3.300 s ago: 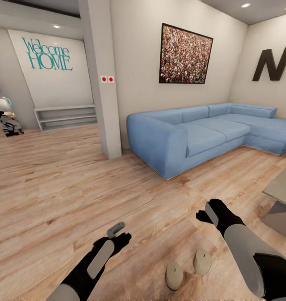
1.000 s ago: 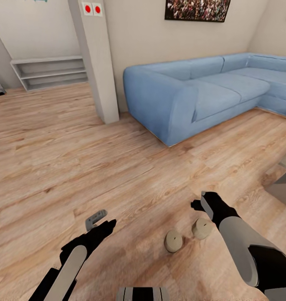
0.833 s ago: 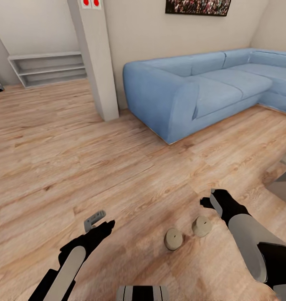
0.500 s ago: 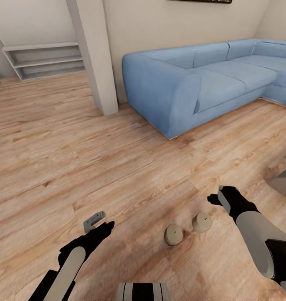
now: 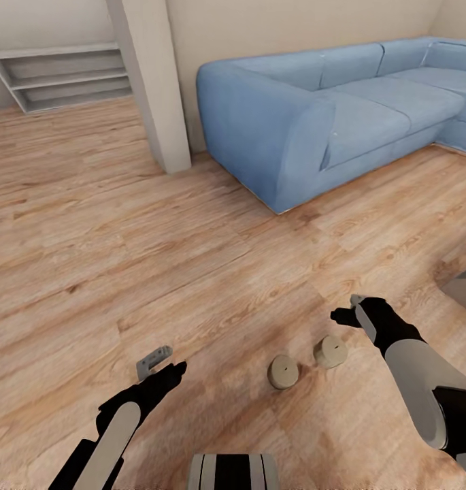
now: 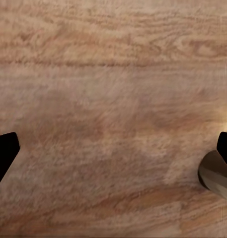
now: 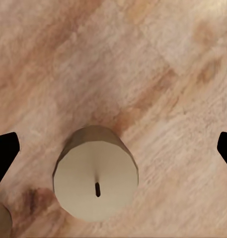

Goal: Place each of the two pumpkins and all three candles from the living room inside a cabinet in the living room (use any cabinet), then make sure every cabinet is closed, and position the cauldron so it is next to a table in the living room.

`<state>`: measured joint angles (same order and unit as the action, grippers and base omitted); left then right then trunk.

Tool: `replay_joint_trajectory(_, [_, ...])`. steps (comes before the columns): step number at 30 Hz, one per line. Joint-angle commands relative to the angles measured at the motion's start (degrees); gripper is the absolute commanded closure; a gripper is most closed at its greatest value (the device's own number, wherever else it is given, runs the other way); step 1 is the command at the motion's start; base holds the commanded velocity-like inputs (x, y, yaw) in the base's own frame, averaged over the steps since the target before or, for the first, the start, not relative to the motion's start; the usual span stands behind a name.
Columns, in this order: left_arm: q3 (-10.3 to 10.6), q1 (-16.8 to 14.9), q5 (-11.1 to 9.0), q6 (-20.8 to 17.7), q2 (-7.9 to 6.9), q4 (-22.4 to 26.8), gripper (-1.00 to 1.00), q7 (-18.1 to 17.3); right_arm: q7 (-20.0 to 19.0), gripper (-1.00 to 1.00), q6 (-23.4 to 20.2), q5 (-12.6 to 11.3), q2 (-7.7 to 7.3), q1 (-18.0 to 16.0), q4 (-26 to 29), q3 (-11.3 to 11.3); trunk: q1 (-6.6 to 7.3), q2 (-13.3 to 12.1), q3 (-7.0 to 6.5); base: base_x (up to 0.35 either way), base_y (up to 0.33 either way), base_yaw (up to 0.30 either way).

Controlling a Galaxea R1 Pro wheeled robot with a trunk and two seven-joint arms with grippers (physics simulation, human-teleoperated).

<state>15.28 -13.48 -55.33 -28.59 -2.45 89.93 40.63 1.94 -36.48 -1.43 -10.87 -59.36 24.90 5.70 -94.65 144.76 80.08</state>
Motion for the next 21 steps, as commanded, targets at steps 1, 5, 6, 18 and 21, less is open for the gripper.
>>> replay_joint_trajectory(1, [0.13,-0.05,-0.41,-0.01,-0.04,-0.05,-1.0,0.5,0.03,-1.0,-0.26,-0.16,0.09,-0.03,0.11,0.15,-0.01,0.03,0.27,0.0,0.0,0.0])
replay_joint_trajectory(5, [0.12,-0.05,-0.4,0.01,-0.02,-0.21,-1.0,0.5,-0.17,-1.0,-0.26,-0.15,0.21,-0.03,0.14,0.12,-0.11,0.09,1.15,0.0,0.0,0.0])
replay_joint_trajectory(6, [0.11,-0.05,-0.4,0.02,-0.02,-0.27,-1.0,0.5,-0.21,-1.0,-0.26,-0.15,0.25,-0.02,0.14,0.11,-0.14,0.1,1.38,0.0,0.0,0.0])
replay_joint_trajectory(18, [0.18,-0.05,-0.4,0.02,-0.01,-0.64,-1.0,0.5,-0.27,-1.0,-0.26,-0.15,0.38,0.02,0.15,0.1,-0.45,0.26,4.03,0.0,0.0,0.0])
replay_joint_trajectory(21, [0.19,-0.05,-0.4,0.02,-0.01,-0.71,-1.0,0.5,-0.27,-1.0,-0.26,-0.15,0.4,0.02,0.15,0.09,-0.53,0.3,4.7,0.0,0.0,0.0])
